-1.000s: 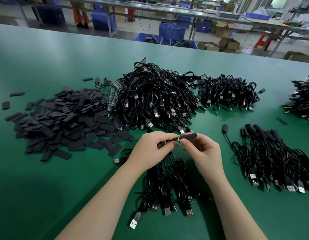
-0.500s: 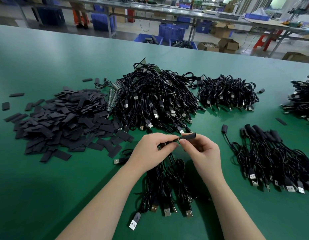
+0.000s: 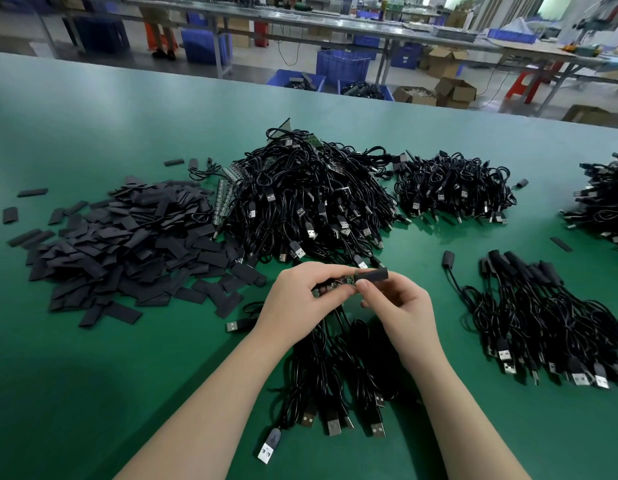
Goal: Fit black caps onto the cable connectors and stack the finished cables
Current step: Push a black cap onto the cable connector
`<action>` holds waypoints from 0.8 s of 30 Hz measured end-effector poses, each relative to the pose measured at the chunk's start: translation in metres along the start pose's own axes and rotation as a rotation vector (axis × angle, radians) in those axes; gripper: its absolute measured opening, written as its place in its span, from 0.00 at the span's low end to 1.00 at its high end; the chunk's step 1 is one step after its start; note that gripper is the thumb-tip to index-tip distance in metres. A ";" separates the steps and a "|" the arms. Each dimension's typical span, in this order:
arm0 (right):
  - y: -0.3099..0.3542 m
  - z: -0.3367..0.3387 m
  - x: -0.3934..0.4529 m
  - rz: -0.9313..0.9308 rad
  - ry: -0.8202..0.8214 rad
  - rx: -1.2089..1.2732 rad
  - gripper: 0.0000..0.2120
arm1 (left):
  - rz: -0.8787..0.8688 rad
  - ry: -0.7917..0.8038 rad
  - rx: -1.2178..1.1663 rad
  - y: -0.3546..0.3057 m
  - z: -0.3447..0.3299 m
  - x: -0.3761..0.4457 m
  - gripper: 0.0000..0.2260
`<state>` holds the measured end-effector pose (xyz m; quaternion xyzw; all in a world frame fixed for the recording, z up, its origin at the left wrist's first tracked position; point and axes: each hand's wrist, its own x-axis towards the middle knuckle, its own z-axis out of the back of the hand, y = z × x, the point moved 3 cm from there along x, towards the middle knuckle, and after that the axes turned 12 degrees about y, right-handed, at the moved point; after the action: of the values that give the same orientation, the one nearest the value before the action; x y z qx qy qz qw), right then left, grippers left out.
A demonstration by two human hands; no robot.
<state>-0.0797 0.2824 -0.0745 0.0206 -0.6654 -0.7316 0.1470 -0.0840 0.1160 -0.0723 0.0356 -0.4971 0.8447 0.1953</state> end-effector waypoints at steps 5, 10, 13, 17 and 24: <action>0.002 -0.002 0.000 -0.022 0.014 0.055 0.06 | -0.012 -0.044 -0.021 0.000 0.002 -0.001 0.12; 0.002 -0.003 -0.001 -0.016 0.027 0.041 0.05 | 0.002 -0.059 -0.016 -0.001 0.002 -0.002 0.12; 0.003 0.000 -0.001 0.000 -0.004 0.100 0.13 | 0.003 -0.036 0.011 -0.001 0.002 -0.001 0.12; 0.007 0.005 -0.001 0.009 0.030 0.124 0.14 | 0.010 -0.005 0.019 0.001 0.001 -0.001 0.11; 0.007 0.008 -0.001 -0.025 0.009 0.099 0.11 | 0.014 0.017 0.001 0.002 0.004 0.000 0.12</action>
<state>-0.0798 0.2898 -0.0670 0.0396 -0.6998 -0.6994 0.1398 -0.0852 0.1121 -0.0721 0.0249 -0.4953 0.8465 0.1937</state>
